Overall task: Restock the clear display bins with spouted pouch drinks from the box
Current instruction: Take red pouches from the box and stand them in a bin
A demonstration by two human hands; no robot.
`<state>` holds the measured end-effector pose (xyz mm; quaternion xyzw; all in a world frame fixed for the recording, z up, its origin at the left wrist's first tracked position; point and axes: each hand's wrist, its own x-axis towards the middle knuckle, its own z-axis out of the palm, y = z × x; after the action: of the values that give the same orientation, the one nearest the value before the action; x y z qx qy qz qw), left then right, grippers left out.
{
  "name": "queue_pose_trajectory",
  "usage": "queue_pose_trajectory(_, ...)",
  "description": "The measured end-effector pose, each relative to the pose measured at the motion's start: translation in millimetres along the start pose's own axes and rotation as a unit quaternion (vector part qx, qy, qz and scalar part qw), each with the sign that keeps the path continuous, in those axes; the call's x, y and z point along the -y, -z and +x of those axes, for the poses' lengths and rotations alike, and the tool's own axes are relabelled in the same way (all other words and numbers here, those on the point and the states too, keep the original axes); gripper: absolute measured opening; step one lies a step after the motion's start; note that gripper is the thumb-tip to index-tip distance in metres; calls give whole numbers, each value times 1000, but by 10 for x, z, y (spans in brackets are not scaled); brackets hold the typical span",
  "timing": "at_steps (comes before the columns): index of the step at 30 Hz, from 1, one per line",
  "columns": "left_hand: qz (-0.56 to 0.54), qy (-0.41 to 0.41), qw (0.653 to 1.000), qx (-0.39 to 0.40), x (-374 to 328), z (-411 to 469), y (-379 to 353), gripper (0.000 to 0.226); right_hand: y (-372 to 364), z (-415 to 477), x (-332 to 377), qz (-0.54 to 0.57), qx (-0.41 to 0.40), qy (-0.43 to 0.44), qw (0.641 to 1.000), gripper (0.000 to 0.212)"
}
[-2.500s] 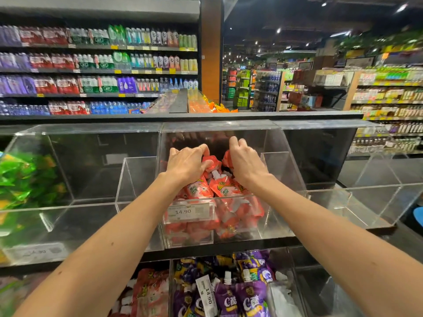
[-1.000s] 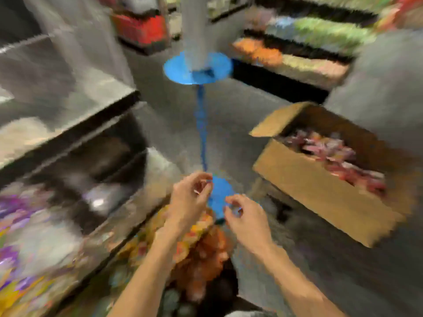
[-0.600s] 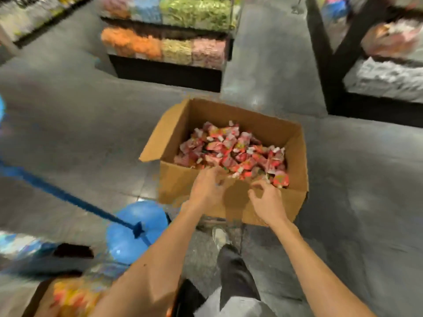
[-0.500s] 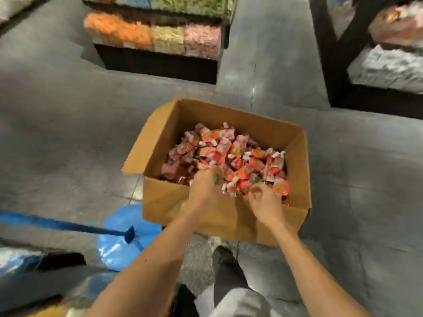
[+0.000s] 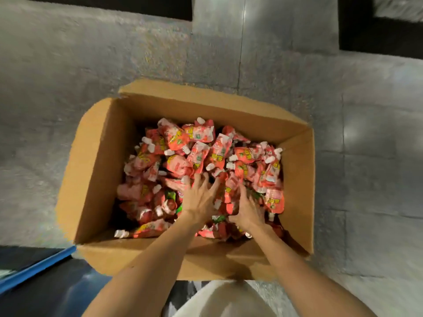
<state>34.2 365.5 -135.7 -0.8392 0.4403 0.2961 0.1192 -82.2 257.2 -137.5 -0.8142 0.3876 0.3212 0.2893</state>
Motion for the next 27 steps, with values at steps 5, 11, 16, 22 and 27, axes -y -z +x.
queue_pose_trajectory(5, 34, 13, 999, -10, -75, 26, -91, 108, -33, 110, 31, -109, 4, 62, 992, 133)
queue_pose_trajectory(11, -20, 29, 999, -4, -107, -128, -165, 59, -6, 118, 78, -160, 1, 120, 980, 100)
queue_pose_trajectory(16, -44, 61, 997, 33, -87, -167, -107, 66, 174, 164, 19, -9, -44, 115, 992, 68)
queue_pose_trajectory(22, 28, 42, 997, 65, 61, -189, -155, 73, 445, 124, -96, 242, 0, 45, 969, 69)
queue_pose_trajectory(27, -4, 30, 998, 46, 42, -284, -197, 27, 415, 98, -222, 361, -7, -18, 932, 85)
